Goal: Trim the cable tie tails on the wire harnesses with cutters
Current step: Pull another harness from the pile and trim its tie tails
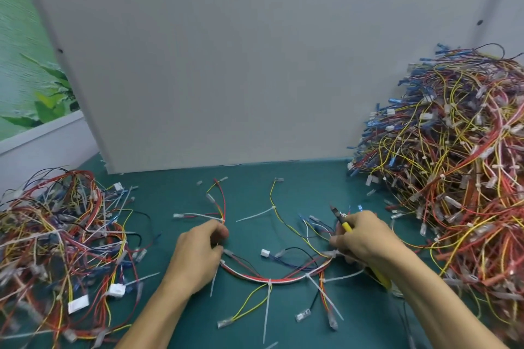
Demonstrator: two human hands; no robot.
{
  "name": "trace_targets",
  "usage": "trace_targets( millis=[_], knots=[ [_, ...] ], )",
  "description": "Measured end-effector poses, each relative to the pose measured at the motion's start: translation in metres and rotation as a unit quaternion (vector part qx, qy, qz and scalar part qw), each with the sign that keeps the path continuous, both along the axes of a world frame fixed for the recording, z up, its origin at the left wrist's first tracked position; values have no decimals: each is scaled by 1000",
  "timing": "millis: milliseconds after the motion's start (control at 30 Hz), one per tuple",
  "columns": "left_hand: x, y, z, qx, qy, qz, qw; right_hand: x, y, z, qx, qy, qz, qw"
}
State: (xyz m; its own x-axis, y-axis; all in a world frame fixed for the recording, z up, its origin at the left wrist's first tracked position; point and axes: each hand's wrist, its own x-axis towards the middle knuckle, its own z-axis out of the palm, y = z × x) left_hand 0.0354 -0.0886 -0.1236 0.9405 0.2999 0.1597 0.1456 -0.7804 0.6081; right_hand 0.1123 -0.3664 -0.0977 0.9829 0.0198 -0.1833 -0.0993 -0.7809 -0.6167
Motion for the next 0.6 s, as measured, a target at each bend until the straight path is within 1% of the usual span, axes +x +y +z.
trace_targets(
  millis=[100, 233, 267, 300, 367, 400, 500, 600],
  knots=[
    [0, 7, -2, -39, -10, -9, 999, 0, -1, 3, 11, 25, 26, 999],
    [-3, 8, -1, -81, -11, -21, 996, -2, -4, 7, -26, 26, 55, 998],
    [-2, 7, -2, -71, -13, -8, 997, -2, -6, 7, -29, 28, 58, 997],
    [-1, 5, -3, -42, -9, 17, 999, -1, -7, 7, -30, 29, 59, 997],
    [1, 5, -5, 47, 29, 67, 996, 0, -8, 7, -33, 28, 59, 997],
    [1, 5, -6, 66, 47, 74, 994, 0, -8, 6, -33, 28, 60, 997],
    [2, 8, -4, 41, 60, 53, 996, -1, -5, 5, -34, 19, 59, 997],
    [0, 9, -4, 31, 52, 44, 997, -4, 2, 3, -38, -24, 61, 997]
  ],
)
